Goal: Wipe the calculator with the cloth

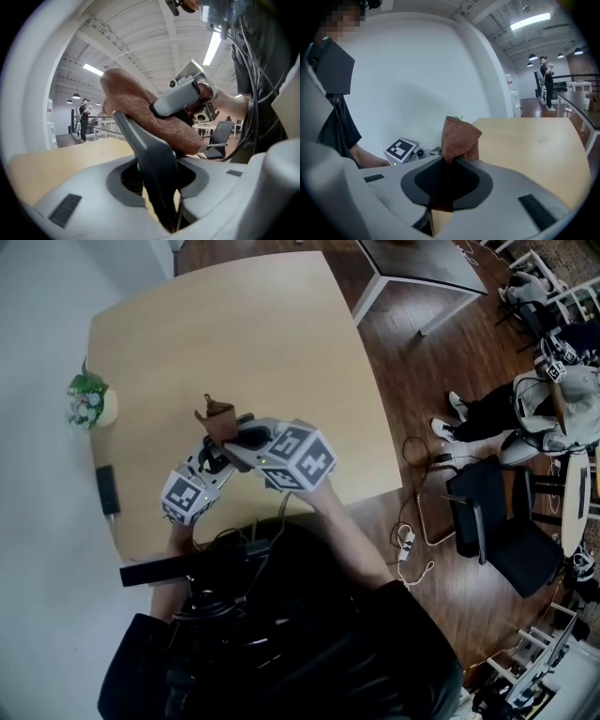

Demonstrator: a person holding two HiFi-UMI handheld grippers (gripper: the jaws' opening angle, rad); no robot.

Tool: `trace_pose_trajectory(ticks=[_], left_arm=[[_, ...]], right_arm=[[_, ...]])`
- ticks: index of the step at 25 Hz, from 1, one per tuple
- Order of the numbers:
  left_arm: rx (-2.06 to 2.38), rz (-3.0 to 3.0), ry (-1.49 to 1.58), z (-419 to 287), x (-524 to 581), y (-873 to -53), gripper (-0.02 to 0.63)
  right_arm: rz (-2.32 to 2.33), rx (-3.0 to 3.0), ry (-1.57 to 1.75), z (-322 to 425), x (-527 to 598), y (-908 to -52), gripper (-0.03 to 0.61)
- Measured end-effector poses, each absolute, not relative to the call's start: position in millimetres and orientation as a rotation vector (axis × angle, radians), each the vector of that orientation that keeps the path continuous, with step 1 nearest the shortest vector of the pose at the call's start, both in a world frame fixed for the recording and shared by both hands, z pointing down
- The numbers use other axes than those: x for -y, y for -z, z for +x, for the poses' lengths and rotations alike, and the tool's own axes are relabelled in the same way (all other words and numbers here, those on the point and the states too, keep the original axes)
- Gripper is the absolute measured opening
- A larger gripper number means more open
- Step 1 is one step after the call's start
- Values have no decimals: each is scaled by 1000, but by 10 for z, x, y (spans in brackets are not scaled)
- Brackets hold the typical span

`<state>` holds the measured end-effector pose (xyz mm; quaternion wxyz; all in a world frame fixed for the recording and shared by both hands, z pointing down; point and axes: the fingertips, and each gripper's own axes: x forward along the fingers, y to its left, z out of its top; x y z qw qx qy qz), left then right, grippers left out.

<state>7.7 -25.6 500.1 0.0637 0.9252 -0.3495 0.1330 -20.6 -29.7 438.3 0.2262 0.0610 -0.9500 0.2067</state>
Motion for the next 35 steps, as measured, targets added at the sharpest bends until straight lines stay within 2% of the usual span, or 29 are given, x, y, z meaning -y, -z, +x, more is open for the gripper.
trace_pose_trajectory(ticks=[13,21,26,30,35], left_arm=[[1016,2611,2,-123,412,-5041,135],[1023,2557,-112,-170,405,-5269,135],[1024,2623,-259,-83,369,-5313,135],[1027,2656,-287,-4,366,-5262,135],[1056,2595,-180,-167,339,-5266,133]], right_arm=[[451,2457,-708,393,866,-5081,46],[505,2504,-717,401,913,-4875,46],[181,2669,-568,-189,414,-4258,46],[72,2611,-506,-408,233,-4458,48],[228,2560,-640,-136,570,-4795,48]])
